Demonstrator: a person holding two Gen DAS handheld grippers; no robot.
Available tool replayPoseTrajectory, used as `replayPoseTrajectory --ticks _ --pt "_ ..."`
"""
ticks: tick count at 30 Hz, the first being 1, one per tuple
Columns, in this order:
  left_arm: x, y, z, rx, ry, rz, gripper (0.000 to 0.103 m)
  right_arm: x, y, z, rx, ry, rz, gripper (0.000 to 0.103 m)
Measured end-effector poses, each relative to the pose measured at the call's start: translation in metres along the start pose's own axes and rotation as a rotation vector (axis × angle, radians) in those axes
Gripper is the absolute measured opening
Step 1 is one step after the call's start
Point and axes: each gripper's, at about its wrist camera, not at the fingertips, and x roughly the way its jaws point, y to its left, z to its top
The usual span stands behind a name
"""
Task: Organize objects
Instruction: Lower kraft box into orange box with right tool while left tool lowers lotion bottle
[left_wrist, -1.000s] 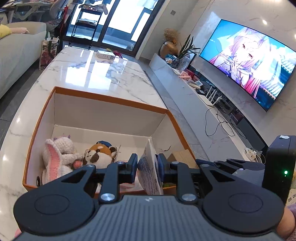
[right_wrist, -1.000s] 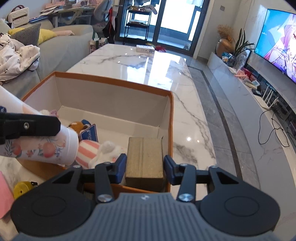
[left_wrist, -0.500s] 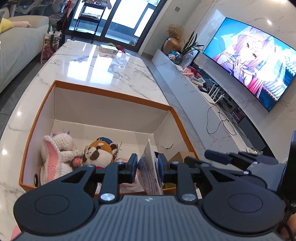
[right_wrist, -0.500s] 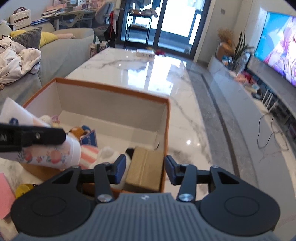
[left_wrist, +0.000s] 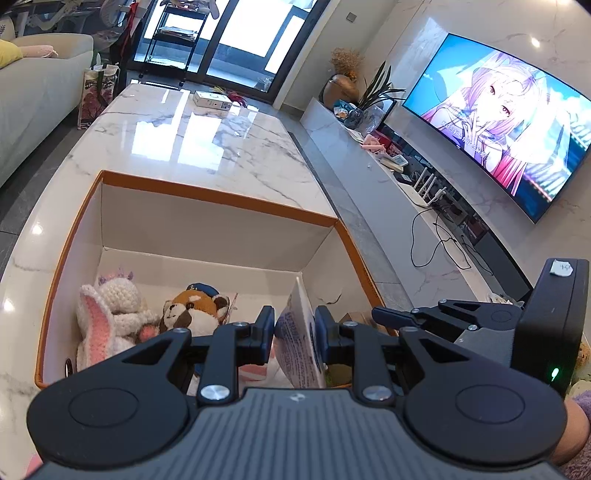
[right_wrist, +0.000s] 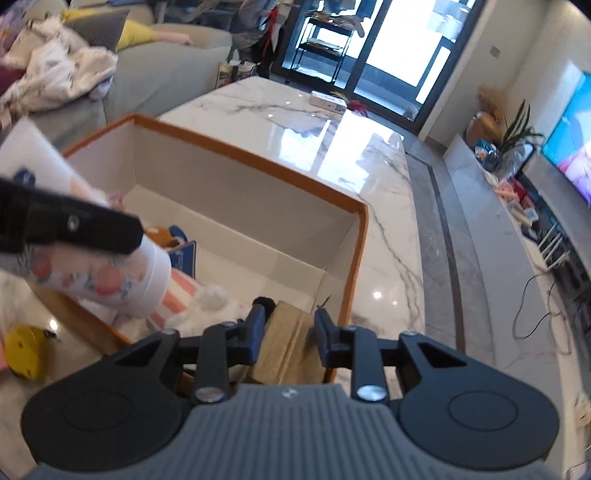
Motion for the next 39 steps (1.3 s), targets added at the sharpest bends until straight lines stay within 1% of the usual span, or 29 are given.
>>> replayPoseTrajectory --ticks 1,3,4,10,11,13,16,19,21,22,24,26,29,32,34,35,36,39 --pt "0.0 0.001 0.001 -0.003 0.0 0.001 0.027 0.002 0.004 0.001 -0.023 0.011 -0.004 0.027" --pt "0.0 0.003 0.001 -0.009 -0.001 0.001 0.027 0.007 0.014 0.001 -0.079 0.026 -0.031 0.026" --pt "0.0 0.004 0.001 -0.012 -0.001 0.003 0.027 0.009 0.015 0.002 -0.084 0.03 -0.03 0.024" --pt "0.0 0.007 0.002 -0.03 0.006 0.008 0.027 0.022 0.006 0.01 -0.067 0.077 0.011 0.024" --pt "0.0 0.007 0.002 -0.031 0.007 0.006 0.027 0.021 0.002 0.012 -0.046 0.082 0.03 0.024" --pt "0.0 0.007 0.003 -0.031 0.007 0.007 0.027 0.016 -0.012 0.014 0.037 0.084 0.082 0.024" --pt "0.002 0.007 0.003 -0.034 0.013 0.004 0.027 -0.001 -0.033 0.012 0.165 0.049 0.138 0.024" --pt "0.009 0.005 0.005 -0.032 0.03 -0.011 0.027 -0.012 -0.044 0.009 0.203 0.045 0.189 0.024" --pt "0.013 0.002 0.005 -0.031 0.039 -0.02 0.027 -0.014 -0.043 0.005 0.196 0.078 0.211 0.014" --pt "0.015 0.001 0.005 -0.029 0.043 -0.023 0.027 -0.013 -0.042 0.003 0.193 0.094 0.222 0.013" --pt "0.018 0.0 0.005 -0.031 0.049 -0.026 0.027 -0.009 -0.039 -0.004 0.19 0.128 0.243 0.006" --pt "0.021 -0.001 0.005 -0.031 0.055 -0.028 0.027 0.003 -0.037 -0.011 0.192 0.171 0.248 0.002" --pt "0.022 -0.001 0.004 -0.026 0.063 -0.026 0.027 0.008 -0.04 -0.014 0.223 0.178 0.247 0.002" --pt "0.023 0.001 0.006 -0.03 0.066 -0.021 0.027 -0.008 -0.043 -0.004 0.208 0.117 0.255 0.004" --pt "0.025 0.002 0.008 -0.036 0.065 -0.02 0.027 -0.016 -0.044 0.005 0.193 0.075 0.225 0.004" --pt "0.026 0.002 0.009 -0.039 0.066 -0.021 0.027 -0.015 -0.044 0.008 0.189 0.069 0.208 0.004" --pt "0.027 0.001 0.009 -0.041 0.067 -0.024 0.027 -0.011 -0.045 0.011 0.191 0.078 0.195 0.004" --pt "0.029 0.001 0.009 -0.04 0.073 -0.032 0.027 0.01 -0.045 0.01 0.205 0.128 0.205 0.004"
